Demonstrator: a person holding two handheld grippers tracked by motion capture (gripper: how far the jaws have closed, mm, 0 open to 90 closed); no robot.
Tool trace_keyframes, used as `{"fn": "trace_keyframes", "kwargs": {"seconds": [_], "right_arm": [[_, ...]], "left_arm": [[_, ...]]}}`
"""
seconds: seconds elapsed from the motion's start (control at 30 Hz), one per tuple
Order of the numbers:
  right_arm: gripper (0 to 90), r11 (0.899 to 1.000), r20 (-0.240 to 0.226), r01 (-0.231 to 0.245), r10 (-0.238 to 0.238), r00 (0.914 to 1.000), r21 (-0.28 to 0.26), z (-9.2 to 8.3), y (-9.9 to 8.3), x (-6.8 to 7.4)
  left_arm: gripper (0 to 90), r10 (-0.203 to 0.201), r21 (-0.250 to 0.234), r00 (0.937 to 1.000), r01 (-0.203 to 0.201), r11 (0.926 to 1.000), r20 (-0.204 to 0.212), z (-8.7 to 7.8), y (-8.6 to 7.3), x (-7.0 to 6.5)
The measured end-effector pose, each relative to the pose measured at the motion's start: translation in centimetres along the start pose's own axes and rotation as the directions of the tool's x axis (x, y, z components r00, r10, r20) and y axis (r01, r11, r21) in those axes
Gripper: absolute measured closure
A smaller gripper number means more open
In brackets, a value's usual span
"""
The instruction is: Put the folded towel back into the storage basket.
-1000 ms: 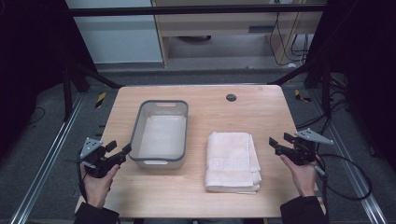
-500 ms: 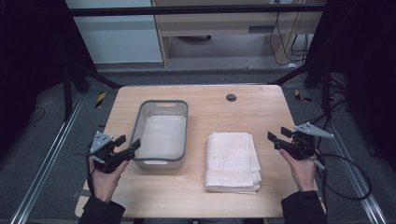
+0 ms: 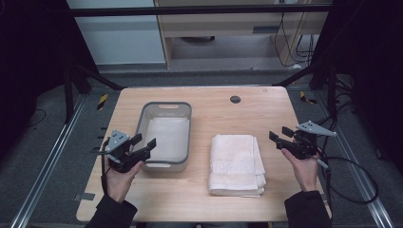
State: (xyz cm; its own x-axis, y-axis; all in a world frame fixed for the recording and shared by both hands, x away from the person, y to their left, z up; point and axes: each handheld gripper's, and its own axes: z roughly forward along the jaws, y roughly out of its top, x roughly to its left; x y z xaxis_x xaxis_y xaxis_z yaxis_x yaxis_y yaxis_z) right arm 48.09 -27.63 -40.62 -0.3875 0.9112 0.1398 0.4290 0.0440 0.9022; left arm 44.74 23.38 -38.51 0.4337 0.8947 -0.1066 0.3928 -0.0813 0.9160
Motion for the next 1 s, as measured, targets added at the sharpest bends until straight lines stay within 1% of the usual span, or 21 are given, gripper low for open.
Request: {"fn": "trace_keyframes", "kwargs": {"seconds": [0.03, 0.1, 0.13, 0.17, 0.3, 0.33, 0.43, 0.47, 0.53, 0.57, 0.6, 0.7, 0.77, 0.87, 0.9, 0.97, 1.0], "right_arm": [[40.2, 1.0, -0.005, -0.001, 0.001, 1.0, 0.004, 0.2, 0.0, 0.0], [40.1, 1.0, -0.007, -0.003, 0.003, 1.0, 0.005, 0.3, 0.0, 0.1], [40.1, 1.0, -0.01, -0.001, 0.001, 1.0, 0.006, 0.4, 0.1, 0.1], [40.1, 1.0, -0.012, -0.002, 0.003, 0.9999, 0.007, 0.5, 0.1, 0.1], [39.5, 1.0, -0.02, -0.001, 0.001, 0.9998, 0.005, 0.7, 0.3, 0.2], [39.5, 1.0, -0.02, -0.001, 0.001, 0.9998, 0.005, 0.7, 0.3, 0.2], [38.4, 1.0, -0.028, -0.002, 0.002, 0.9996, 0.005, 1.0, 0.4, 0.4], [38.4, 1.0, -0.028, -0.002, 0.002, 0.9996, 0.005, 1.0, 0.4, 0.4], [37.5, 1.0, -0.033, 0.006, -0.006, 0.9994, 0.008, 1.2, 0.5, 0.6], [37.0, 1.0, -0.035, 0.002, -0.002, 0.9994, 0.009, 1.3, 0.5, 0.7], [37.0, 1.0, -0.035, 0.002, -0.002, 0.9994, 0.009, 1.3, 0.5, 0.7], [35.4, 1.0, -0.043, 0.011, -0.01, 0.999, 0.013, 1.7, 0.6, 0.9], [34.5, 1.0, -0.046, 0.021, -0.02, 0.9987, 0.019, 2.1, 0.6, 1.2], [33.2, 1.0, -0.05, 0.022, -0.021, 0.9985, 0.02, 2.3, 0.7, 1.4], [33.2, 1.0, -0.05, 0.022, -0.021, 0.9985, 0.02, 2.3, 0.7, 1.4], [32.1, 0.999, -0.051, 0.031, -0.031, 0.9982, 0.018, 2.4, 0.8, 1.5], [31.4, 1.0, -0.056, 0.027, -0.026, 0.9981, 0.015, 2.6, 0.7, 1.5]], "left_arm": [[38.9, 0.005, 0.003, 0.9999, -0.005, 1.0, 0.009, 0.2, 0.1, -0.4], [39.0, 0.009, 0.005, 0.9998, -0.009, 0.9999, 0.019, 0.5, 0.1, -0.9], [39.1, 0.009, 0.005, 0.9998, -0.009, 0.9999, 0.019, 0.5, 0.1, -0.9], [39.2, 0.012, 0.009, 0.9995, -0.013, 0.9999, 0.029, 0.8, 0.1, -1.4], [39.4, 0.023, 0.021, 0.9985, -0.024, 0.9995, 0.049, 1.5, 0.1, -2.4], [39.4, 0.023, 0.021, 0.9985, -0.024, 0.9995, 0.049, 1.5, 0.1, -2.4], [39.4, 0.033, 0.029, 0.9969, -0.035, 0.999, 0.072, 2.1, 0.1, -3.4], [39.4, 0.033, 0.029, 0.9969, -0.035, 0.999, 0.072, 2.1, 0.1, -3.4], [39.4, 0.04, 0.034, 0.996, -0.043, 0.9985, 0.08, 2.4, 0.0, -3.8], [39.4, 0.042, 0.037, 0.9951, -0.045, 0.9983, 0.09, 2.7, 0.0, -4.3], [39.5, 0.042, 0.037, 0.9951, -0.045, 0.9983, 0.09, 2.7, 0.0, -4.3], [39.6, 0.047, 0.042, 0.9931, -0.052, 0.9978, 0.107, 3.1, 0.0, -5.0], [39.6, 0.058, 0.05, 0.9912, -0.064, 0.9967, 0.119, 3.5, -0.1, -5.7], [39.7, 0.064, 0.054, 0.9891, -0.071, 0.996, 0.133, 3.9, -0.2, -6.4], [39.8, 0.064, 0.054, 0.9891, -0.071, 0.996, 0.133, 3.9, -0.2, -6.4], [39.8, 0.074, 0.062, 0.987, -0.083, 0.9946, 0.143, 4.2, -0.2, -6.9], [39.8, 0.075, 0.062, 0.9862, -0.085, 0.9945, 0.148, 4.3, -0.3, -7.2]]}}
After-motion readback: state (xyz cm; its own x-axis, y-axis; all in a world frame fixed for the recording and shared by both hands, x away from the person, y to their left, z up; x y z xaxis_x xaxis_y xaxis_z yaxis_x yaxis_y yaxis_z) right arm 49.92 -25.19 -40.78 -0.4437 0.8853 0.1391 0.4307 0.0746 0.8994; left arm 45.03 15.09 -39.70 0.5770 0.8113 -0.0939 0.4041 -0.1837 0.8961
